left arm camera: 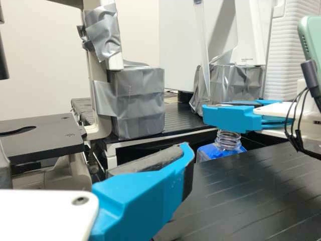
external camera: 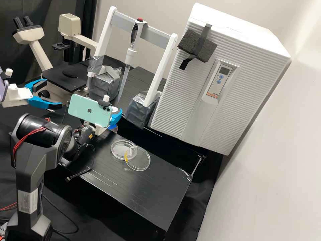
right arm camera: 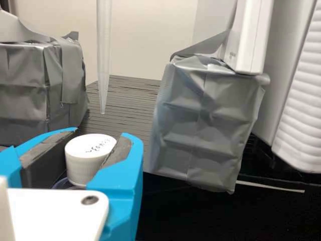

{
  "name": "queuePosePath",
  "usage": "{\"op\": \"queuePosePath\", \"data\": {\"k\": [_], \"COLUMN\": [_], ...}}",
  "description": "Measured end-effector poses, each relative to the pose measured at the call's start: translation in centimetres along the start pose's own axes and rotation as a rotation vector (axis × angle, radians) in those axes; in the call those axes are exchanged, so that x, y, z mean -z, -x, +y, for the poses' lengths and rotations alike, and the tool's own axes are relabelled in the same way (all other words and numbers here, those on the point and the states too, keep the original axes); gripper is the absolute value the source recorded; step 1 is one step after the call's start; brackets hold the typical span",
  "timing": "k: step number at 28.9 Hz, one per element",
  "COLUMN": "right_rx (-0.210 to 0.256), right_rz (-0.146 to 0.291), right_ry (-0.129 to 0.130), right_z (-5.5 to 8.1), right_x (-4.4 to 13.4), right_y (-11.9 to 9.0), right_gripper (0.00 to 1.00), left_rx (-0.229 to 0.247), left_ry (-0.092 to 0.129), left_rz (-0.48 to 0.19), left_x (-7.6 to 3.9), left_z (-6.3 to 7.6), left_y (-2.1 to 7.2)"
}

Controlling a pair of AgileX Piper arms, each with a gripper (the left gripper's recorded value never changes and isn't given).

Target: Close the bottle

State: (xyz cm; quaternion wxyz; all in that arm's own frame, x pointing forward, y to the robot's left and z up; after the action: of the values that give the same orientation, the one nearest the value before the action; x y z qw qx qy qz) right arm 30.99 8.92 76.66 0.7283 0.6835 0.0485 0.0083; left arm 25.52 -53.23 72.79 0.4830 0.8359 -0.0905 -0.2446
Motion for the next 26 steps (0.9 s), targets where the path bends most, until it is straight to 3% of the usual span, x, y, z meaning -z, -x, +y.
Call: {"op": "queuePosePath", "data": {"k": [26], "right_rx": [0.008], "right_rz": [0.001], "right_ry": [0.004], "right_z": [-0.45], "right_x": [-0.14], "right_y": [0.19], "right_gripper": [0.0], "left_rx": [-0.001], "left_ry": [0.002], "left_rz": [0.004], "left_x": [0.03], "left_z": [0.01], "left_y": [0.0]}}
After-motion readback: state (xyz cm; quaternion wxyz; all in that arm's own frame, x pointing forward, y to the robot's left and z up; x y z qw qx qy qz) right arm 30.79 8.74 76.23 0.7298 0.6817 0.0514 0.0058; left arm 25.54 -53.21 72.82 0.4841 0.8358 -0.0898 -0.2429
